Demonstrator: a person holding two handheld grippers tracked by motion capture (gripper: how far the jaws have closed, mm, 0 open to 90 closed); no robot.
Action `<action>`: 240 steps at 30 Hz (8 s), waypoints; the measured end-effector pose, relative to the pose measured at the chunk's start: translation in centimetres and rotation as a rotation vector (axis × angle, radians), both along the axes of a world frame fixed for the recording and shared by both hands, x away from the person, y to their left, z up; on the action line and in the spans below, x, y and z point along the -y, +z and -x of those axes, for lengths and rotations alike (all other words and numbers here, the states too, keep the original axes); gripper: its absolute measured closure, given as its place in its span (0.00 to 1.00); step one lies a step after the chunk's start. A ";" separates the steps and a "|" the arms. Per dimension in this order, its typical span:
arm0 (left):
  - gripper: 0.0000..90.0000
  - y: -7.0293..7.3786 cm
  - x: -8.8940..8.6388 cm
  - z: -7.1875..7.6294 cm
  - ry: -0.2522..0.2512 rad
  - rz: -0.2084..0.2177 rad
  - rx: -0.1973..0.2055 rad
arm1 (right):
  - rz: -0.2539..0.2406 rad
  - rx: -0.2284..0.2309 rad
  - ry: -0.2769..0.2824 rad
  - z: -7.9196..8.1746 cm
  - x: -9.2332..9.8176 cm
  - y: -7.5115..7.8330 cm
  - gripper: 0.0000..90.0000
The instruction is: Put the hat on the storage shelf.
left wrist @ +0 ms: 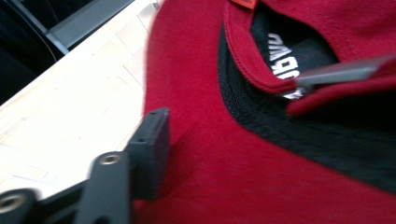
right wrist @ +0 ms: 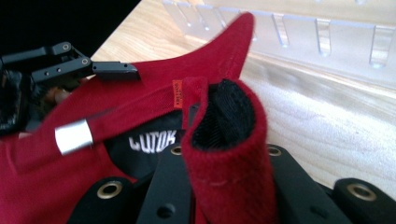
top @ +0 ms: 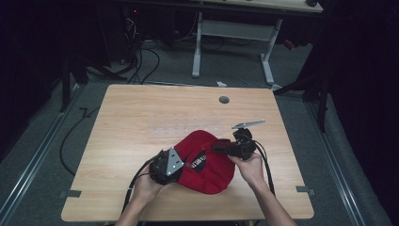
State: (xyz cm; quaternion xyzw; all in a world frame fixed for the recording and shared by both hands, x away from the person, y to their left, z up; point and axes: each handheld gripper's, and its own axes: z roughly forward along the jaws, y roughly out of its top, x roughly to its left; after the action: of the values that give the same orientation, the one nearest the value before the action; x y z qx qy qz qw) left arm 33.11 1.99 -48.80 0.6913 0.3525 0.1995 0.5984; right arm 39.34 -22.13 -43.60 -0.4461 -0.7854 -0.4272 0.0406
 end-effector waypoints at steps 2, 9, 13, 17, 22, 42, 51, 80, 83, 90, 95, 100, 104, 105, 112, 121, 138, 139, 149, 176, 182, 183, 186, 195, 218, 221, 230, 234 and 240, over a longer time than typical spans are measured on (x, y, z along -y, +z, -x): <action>0.52 0.1 -0.2 0.0 -0.011 0.011 -0.016 | -0.003 0.002 0.010 0.1 0.1 -0.1 0.92; 0.63 0.5 -0.6 0.3 -0.060 0.017 -0.063 | 0.007 0.009 0.037 0.8 0.3 0.1 0.91; 0.67 0.8 -0.7 0.4 -0.064 0.012 -0.095 | -0.019 0.002 0.055 0.7 0.5 -0.4 0.89; 0.75 1.2 -0.6 1.1 -0.103 -0.001 -0.103 | -0.021 0.014 0.050 0.7 0.5 -0.3 0.88; 0.82 1.6 -0.6 1.1 -0.139 -0.010 -0.107 | -0.028 0.028 0.032 0.7 0.7 -0.3 0.85; 0.93 2.5 -1.5 1.9 -0.184 0.005 -0.131 | -0.136 0.132 -0.112 1.0 4.0 1.3 0.58; 0.94 2.7 -2.7 1.5 -0.139 0.048 -0.150 | -0.175 0.185 -0.210 1.5 7.1 1.6 0.52; 0.93 4.8 -7.6 -1.3 0.021 0.338 -0.191 | 0.348 0.254 -0.418 2.3 9.1 -9.1 0.43; 0.93 5.2 -8.0 -1.5 0.040 0.355 -0.180 | 0.372 0.252 -0.424 2.3 9.0 -9.4 0.42; 0.93 5.8 -8.7 -1.9 0.077 0.396 -0.171 | 0.401 0.257 -0.423 2.4 8.8 -9.4 0.42; 0.93 6.1 -9.5 -2.4 0.114 0.426 -0.182 | 0.405 0.260 -0.424 2.4 8.7 -9.4 0.42; 0.93 6.6 -10.5 -2.8 0.147 0.466 -0.175 | 0.406 0.262 -0.423 2.4 8.7 -9.5 0.42; 0.93 7.2 -11.2 -3.5 0.169 0.495 -0.173 | 0.406 0.263 -0.422 2.4 8.7 -9.5 0.42; 0.93 7.4 -11.4 -3.7 0.175 0.502 -0.172 | 0.406 0.263 -0.422 2.4 8.7 -9.5 0.42; 0.93 8.0 -11.8 -4.7 0.212 0.510 -0.153 | 0.406 0.264 -0.420 2.4 8.7 -9.5 0.41; 0.93 8.3 -12.2 -7.0 0.266 0.514 -0.131 | 0.405 0.262 -0.419 2.5 8.7 -9.5 0.41; 0.93 7.8 -11.2 -10.6 0.319 0.483 -0.110 | 0.405 0.260 -0.421 2.5 8.6 -9.5 0.41; 0.93 7.8 -11.2 -10.6 0.319 0.483 -0.110 | 0.405 0.260 -0.421 2.5 8.6 -9.5 0.41; 0.93 6.9 -10.5 -12.3 0.342 0.451 -0.085 | 0.407 0.261 -0.419 2.5 8.6 -9.5 0.40; 0.93 4.0 -9.1 -13.4 0.387 0.390 -0.099 | 0.407 0.260 -0.420 2.5 8.6 -9.5 0.40; 0.92 3.3 -9.0 -13.3 0.391 0.386 -0.108 | 0.408 0.261 -0.419 2.5 8.6 -9.5 0.40; 0.92 3.3 -9.0 -13.3 0.391 0.386 -0.108 | 0.407 0.260 -0.421 2.5 8.6 -9.5 0.40; 0.91 3.0 -9.0 -13.1 0.382 0.391 -0.129 | 0.407 0.261 -0.421 2.5 8.6 -9.5 0.40; 0.86 2.9 -9.0 -12.4 0.363 0.377 -0.176 | 0.407 0.261 -0.421 2.5 8.6 -9.5 0.40; 0.33 3.2 -9.4 -10.8 0.349 0.348 -0.214 | 0.408 0.260 -0.422 2.5 8.6 -9.5 0.40; 0.32 3.3 -9.4 -10.5 0.344 0.331 -0.224 | 0.407 0.260 -0.422 2.5 8.6 -9.5 0.40; 0.30 4.2 -9.8 -9.4 0.342 0.342 -0.213 | 0.407 0.260 -0.421 2.5 8.6 -9.5 0.40; 0.30 4.3 -10.1 -9.1 0.348 0.352 -0.209 | 0.407 0.260 -0.422 2.5 8.6 -9.5 0.40; 0.30 4.4 -10.9 -8.1 0.360 0.355 -0.210 | 0.407 0.260 -0.422 2.5 8.6 -9.5 0.40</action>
State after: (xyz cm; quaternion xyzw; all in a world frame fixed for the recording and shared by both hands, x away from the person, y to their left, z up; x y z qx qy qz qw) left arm 41.23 12.86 -44.41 0.5186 0.5593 0.1651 0.6253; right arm 36.81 -30.71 -53.06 -0.5396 -0.7437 -0.3136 -0.2396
